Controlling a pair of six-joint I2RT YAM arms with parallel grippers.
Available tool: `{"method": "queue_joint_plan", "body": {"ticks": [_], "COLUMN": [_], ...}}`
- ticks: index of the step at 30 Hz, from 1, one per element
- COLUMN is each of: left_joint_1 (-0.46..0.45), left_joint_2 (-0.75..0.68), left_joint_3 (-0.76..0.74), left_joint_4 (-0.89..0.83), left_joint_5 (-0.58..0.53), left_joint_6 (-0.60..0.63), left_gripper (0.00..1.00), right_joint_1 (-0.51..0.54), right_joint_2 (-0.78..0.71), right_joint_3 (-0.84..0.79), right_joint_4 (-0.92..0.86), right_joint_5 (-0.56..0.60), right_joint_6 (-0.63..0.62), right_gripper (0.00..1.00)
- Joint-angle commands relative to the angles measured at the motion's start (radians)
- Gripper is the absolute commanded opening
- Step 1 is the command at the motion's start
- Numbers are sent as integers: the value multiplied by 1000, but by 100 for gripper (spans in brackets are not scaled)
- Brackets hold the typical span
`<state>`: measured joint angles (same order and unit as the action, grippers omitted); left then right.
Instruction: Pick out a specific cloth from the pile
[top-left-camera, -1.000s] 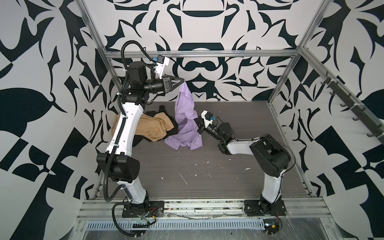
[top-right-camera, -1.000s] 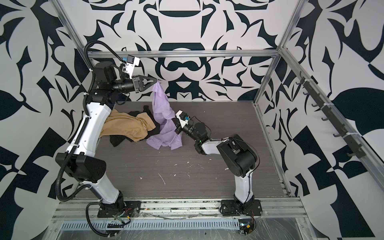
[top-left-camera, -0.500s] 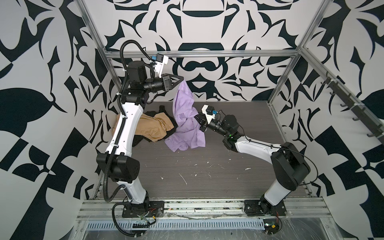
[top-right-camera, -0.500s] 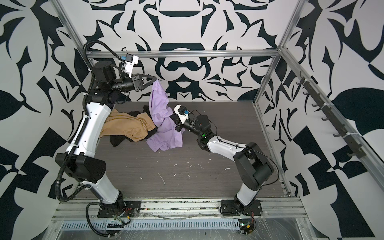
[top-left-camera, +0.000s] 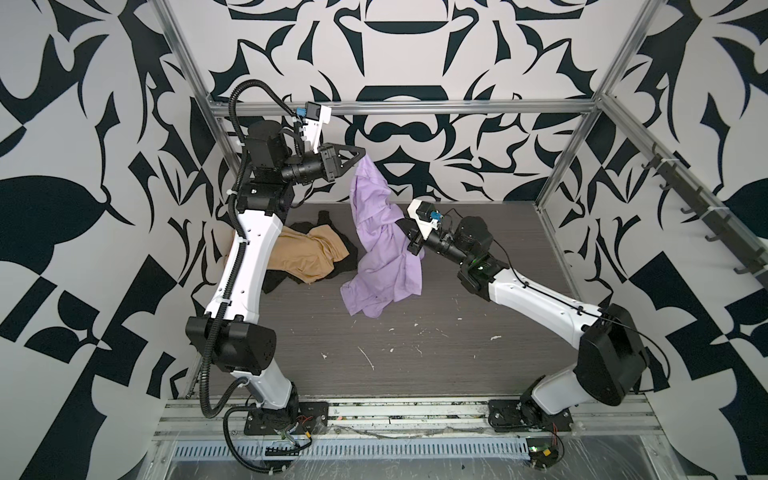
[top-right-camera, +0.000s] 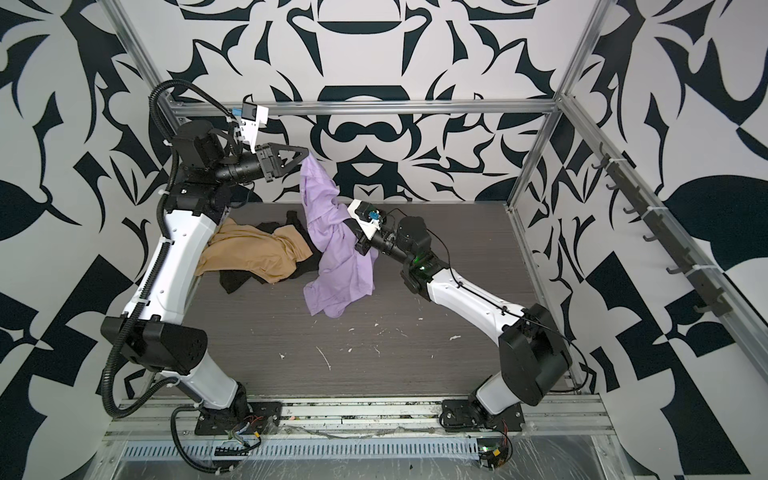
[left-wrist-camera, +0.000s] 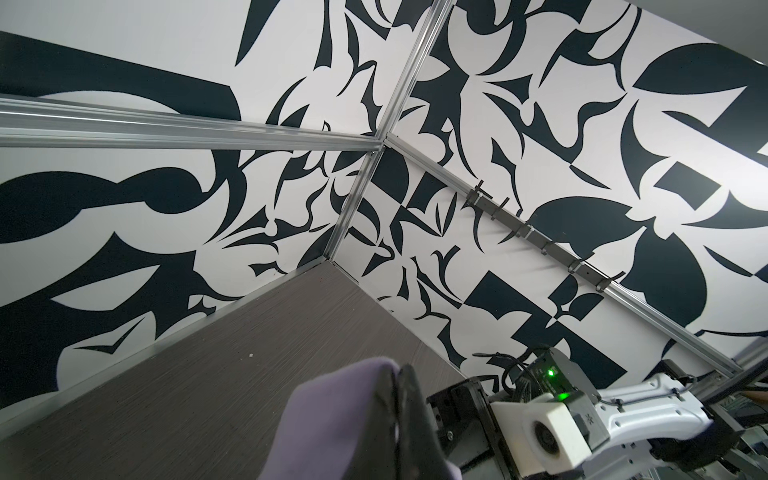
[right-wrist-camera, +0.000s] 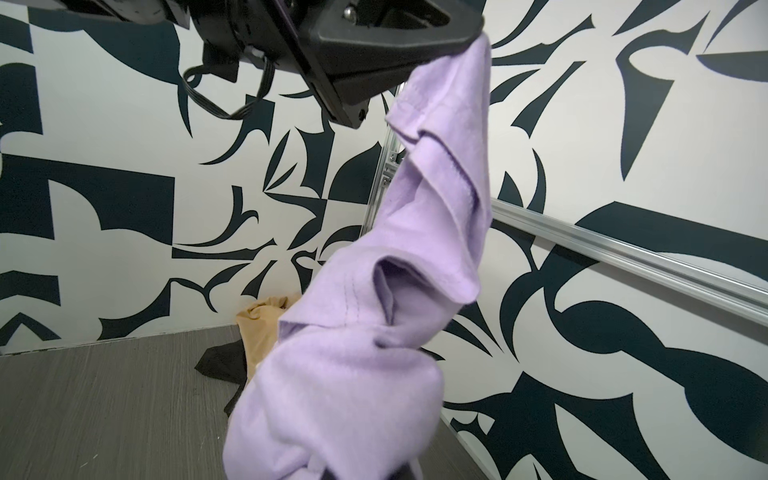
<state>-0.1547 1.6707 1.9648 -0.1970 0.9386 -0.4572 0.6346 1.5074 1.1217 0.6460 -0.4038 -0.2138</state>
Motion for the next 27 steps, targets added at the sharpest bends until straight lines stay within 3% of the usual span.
{"method": "queue_joint_plan", "body": {"ticks": [1,27], "left_joint_1": [1,-24], "left_joint_2": [-26,-91], "left_joint_3": [6,-41], "left_joint_4": [22,32], "left_joint_5": [6,0], "left_joint_6": [-10,-19], "left_gripper": [0,0], "right_joint_1": [-4,-3], "right_joint_2": [-53,-207], "right_joint_3": [72,213], "right_joint_4": [0,-322], "right_joint_5": [14,68], "right_joint_6": [-28,-80], "right_gripper": [0,0]}}
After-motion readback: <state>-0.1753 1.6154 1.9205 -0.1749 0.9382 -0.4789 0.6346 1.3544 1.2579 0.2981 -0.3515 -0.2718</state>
